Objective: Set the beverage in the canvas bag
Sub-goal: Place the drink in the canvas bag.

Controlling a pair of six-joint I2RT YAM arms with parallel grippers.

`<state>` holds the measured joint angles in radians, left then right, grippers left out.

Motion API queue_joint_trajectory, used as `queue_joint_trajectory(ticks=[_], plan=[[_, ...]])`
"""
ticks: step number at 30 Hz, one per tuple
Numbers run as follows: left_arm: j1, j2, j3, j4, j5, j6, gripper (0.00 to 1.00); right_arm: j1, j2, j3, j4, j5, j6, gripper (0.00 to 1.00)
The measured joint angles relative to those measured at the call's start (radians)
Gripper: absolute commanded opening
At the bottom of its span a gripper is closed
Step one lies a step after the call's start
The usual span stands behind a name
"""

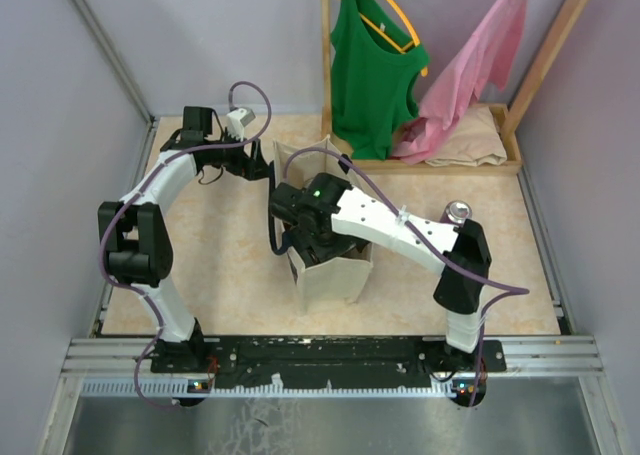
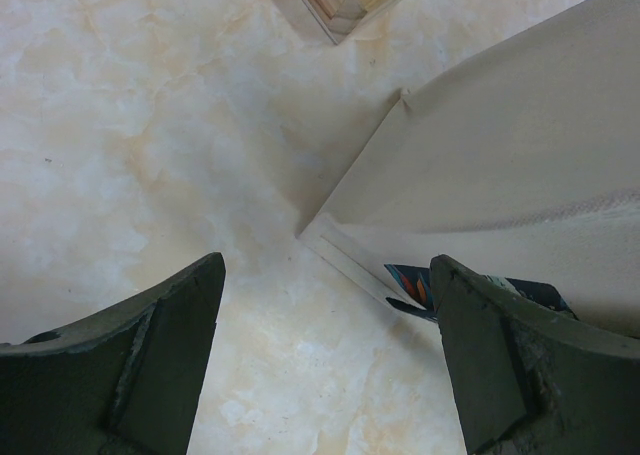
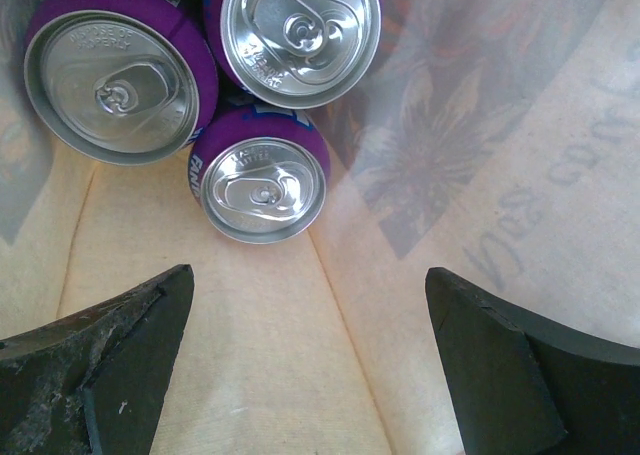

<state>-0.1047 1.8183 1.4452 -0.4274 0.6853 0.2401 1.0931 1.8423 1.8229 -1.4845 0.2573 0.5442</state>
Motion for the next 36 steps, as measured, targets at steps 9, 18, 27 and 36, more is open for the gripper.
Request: queue_joint_trajectory(ticks=[9,18,27,36], plan=[[0.0,0.001,0.0,0.0,0.0,0.0,0.89,0.0,0.002,0.011,-0.012,0.028,-0.003,0.99],[0.0,0.009,0.0,0.0,0.0,0.0,0.89,-0.002,-0.005,0.086,-0.007,0.076,-0.008,0.99],[0.0,0.013,0.001,0.0,0.001,-0.001,0.89,-0.003,-0.013,0.111,-0.009,0.126,-0.01,0.99],[0.0,0.013,0.023,0.0,0.002,-0.004,0.89,-0.005,-0.03,0.295,0.04,0.327,-0.001,0.99]])
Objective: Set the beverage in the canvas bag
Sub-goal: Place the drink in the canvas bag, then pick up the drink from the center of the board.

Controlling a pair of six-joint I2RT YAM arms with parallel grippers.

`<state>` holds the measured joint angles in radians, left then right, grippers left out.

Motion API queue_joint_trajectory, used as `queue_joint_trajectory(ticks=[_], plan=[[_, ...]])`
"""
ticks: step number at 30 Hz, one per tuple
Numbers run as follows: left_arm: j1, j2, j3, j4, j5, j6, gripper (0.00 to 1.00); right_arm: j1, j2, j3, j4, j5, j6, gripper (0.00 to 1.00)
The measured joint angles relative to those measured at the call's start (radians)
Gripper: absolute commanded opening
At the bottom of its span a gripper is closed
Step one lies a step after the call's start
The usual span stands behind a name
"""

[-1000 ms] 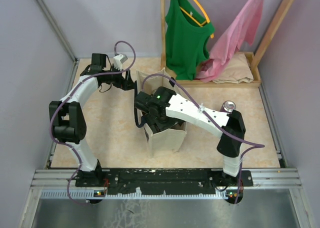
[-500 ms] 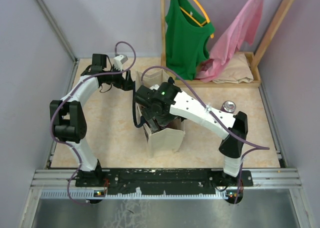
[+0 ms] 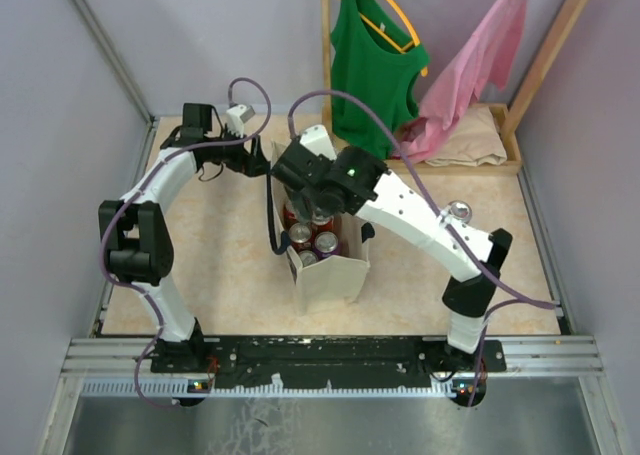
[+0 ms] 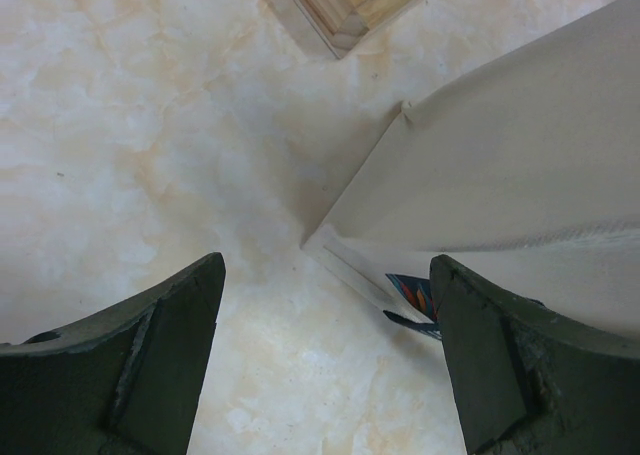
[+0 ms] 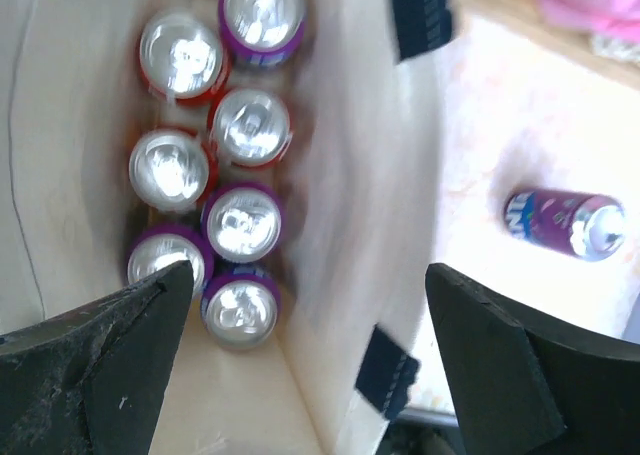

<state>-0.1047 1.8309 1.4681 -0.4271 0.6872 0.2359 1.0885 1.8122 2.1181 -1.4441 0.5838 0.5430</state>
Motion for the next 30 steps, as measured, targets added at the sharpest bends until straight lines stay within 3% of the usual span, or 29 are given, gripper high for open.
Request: queue_joint_trajectory(ticks=[5,9,18,26,30], plan=[[0.0,0.0,0.035,0.0,-0.001,-0.002,0.89,-0.048,-0.068,0.031,0.034,0.12,0.016,0.99],[0.0,0.0,0.063,0.001,-0.005,-0.004,0.89,-0.22,-0.131,0.019,0.013,0.158,0.054,0.99],[0.016,0.0,0.083,-0.004,-0.019,-0.008,0.89,-0.706,-0.388,-0.362,0.068,0.087,0.016,0.99],[0.029,0.0,0.134,-0.015,-0.027,-0.011,0.89,-0.918,-0.362,-0.653,0.252,-0.069,-0.071,0.99],[0.031,0.0,0.134,-0.024,-0.029,-0.011,0.89,-0.998,-0.323,-0.719,0.341,-0.145,-0.098,0.99]])
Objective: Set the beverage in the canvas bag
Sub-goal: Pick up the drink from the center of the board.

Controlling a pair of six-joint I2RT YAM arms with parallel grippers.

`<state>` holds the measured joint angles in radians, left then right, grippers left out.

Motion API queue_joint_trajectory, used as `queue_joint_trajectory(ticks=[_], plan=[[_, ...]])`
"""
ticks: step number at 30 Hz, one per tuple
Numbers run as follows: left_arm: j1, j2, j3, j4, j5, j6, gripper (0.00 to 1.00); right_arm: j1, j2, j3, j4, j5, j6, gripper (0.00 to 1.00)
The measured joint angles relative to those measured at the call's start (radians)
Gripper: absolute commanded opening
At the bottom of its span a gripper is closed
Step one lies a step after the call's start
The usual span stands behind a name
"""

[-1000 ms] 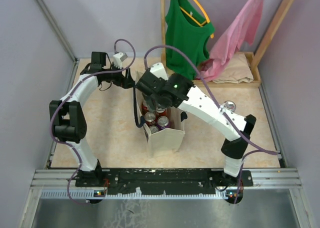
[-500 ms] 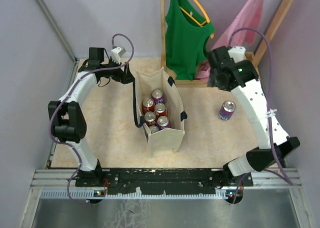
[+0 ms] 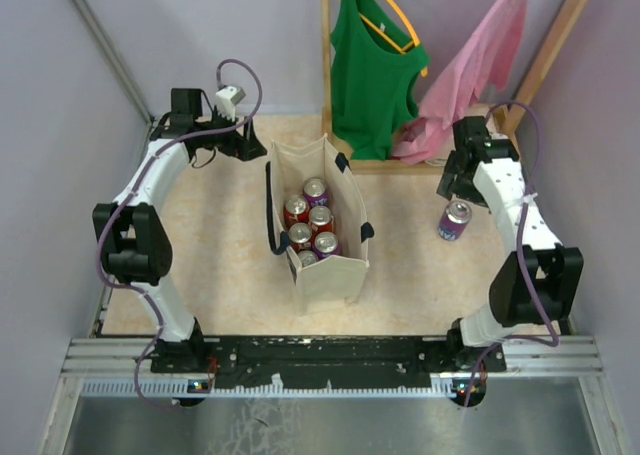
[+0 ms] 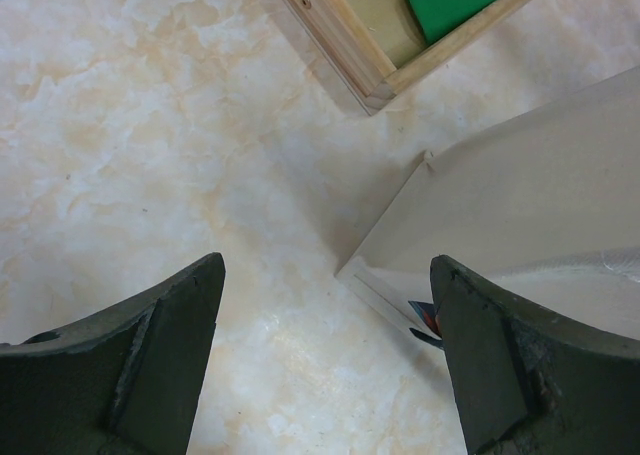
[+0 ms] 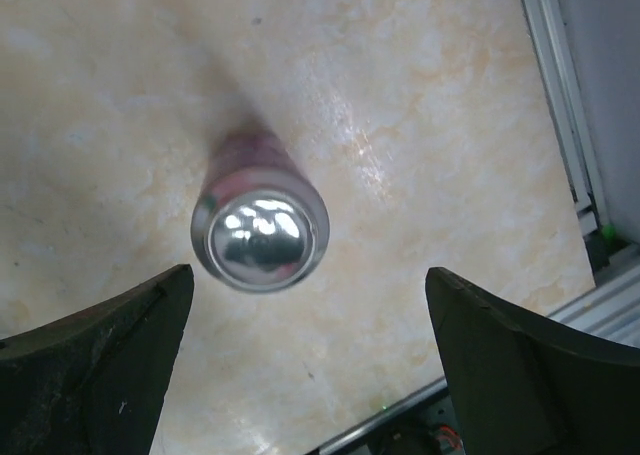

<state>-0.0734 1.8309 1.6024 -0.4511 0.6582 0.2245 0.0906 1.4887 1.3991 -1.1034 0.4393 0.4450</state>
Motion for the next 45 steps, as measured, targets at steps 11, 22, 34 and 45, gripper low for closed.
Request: queue_joint_trajectory(ticks=[11,22,34,45], plan=[[0.009,-0.004,-0.002,-0.003,-0.004,0.0,0.89,-0.093,0.127,-0.04,0.187,-0.187,-0.045,0.99],[0.02,-0.021,-0.017,-0.003,-0.004,0.0,0.89,-0.094,0.143,-0.117,0.191,-0.253,-0.056,0.99],[0.024,-0.021,-0.019,-0.003,-0.004,-0.002,0.89,-0.094,0.143,-0.125,0.185,-0.247,-0.061,0.88],[0.024,-0.022,-0.039,-0.003,-0.004,-0.01,0.9,-0.103,0.137,-0.167,0.19,-0.245,-0.068,0.0]])
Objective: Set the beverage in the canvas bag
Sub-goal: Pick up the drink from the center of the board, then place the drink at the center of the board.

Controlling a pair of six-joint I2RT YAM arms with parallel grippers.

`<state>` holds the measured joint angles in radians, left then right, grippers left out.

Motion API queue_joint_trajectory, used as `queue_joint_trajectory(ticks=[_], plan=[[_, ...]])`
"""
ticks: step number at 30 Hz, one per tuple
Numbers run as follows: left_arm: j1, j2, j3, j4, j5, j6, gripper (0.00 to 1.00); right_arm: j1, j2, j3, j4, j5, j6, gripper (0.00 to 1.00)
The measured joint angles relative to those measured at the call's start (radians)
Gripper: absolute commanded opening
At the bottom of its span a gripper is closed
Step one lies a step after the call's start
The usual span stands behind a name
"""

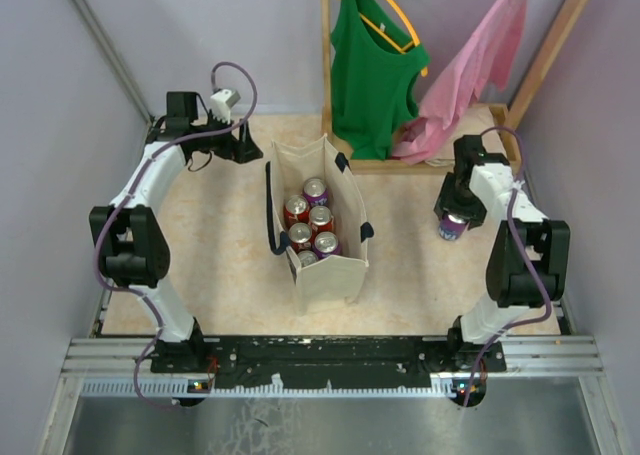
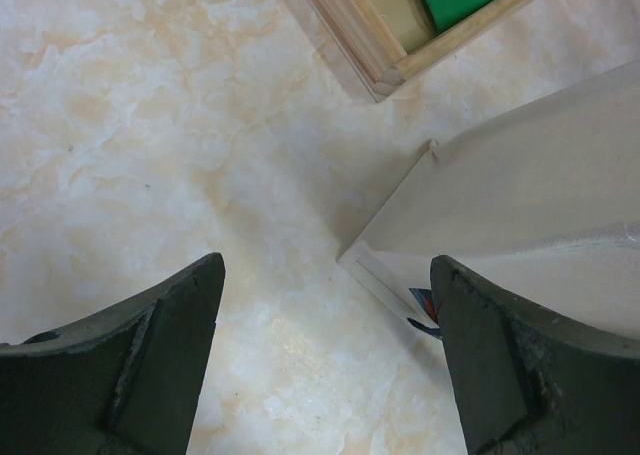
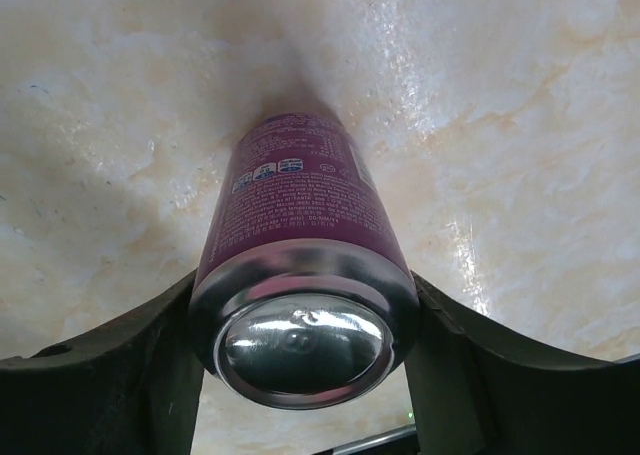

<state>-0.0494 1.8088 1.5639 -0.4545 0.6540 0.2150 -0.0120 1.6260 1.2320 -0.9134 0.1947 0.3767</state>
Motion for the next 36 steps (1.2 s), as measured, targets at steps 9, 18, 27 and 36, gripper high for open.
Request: queue_joint_trajectory(ticks=[9,18,27,36], plan=[[0.069,0.013,0.138,-0.048,0.037,-0.111,0.9,-0.005,-0.108,0.045,-0.038,-0.123,0.014,0.0],[0.186,0.086,0.467,0.084,0.384,-0.412,0.85,-0.005,-0.335,0.189,0.053,-0.393,0.137,0.0],[-0.002,0.109,0.217,0.888,0.737,-1.201,0.85,-0.005,-0.478,0.034,0.404,-0.72,0.396,0.0],[-0.2,0.202,0.262,1.166,0.789,-1.416,0.83,-0.005,-0.481,-0.052,0.657,-0.828,0.566,0.0]])
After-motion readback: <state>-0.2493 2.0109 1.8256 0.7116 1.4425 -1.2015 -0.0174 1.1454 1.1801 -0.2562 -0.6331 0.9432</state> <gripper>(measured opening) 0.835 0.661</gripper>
